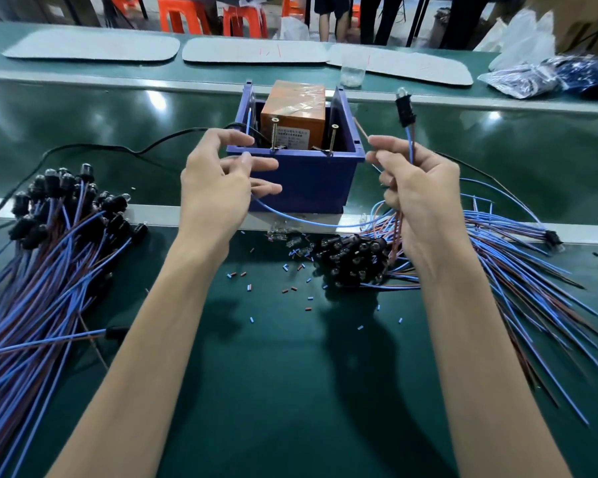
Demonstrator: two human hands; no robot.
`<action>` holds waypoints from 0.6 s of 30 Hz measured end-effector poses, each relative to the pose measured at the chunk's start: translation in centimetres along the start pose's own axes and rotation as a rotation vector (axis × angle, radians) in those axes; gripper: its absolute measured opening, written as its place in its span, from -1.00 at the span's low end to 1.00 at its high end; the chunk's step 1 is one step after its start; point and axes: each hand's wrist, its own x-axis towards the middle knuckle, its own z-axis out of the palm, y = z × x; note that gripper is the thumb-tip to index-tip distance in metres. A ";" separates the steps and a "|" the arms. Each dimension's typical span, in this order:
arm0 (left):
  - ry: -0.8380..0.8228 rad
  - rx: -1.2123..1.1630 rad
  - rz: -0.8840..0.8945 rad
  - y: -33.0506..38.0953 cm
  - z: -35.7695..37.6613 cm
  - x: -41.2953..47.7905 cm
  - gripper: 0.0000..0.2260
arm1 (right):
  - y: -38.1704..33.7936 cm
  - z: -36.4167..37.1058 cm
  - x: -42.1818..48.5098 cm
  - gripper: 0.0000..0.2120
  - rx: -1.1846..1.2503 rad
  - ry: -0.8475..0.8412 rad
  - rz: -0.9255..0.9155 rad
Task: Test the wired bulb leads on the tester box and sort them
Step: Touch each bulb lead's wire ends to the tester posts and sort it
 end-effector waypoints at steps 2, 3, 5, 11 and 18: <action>0.010 0.039 -0.005 -0.7 0.0 0.1 -0.83 | 0.5 0.1 0.2 -0.80 -0.020 0.009 0.022; 0.015 0.047 -0.011 -1.0 -0.1 0.2 -0.84 | 0.8 0.1 0.2 -0.81 -0.032 0.010 0.032; 0.027 0.055 -0.015 -1.3 -0.2 0.3 -0.84 | 1.2 0.4 0.3 -0.82 -0.044 0.006 0.049; 0.072 0.070 -0.018 -1.7 -0.3 0.5 -0.85 | 1.6 0.8 0.5 -0.78 -0.037 -0.002 0.092; 0.058 -0.041 -0.057 -2.0 0.2 0.7 -0.84 | 2.0 0.7 0.7 -0.80 -0.056 -0.019 0.099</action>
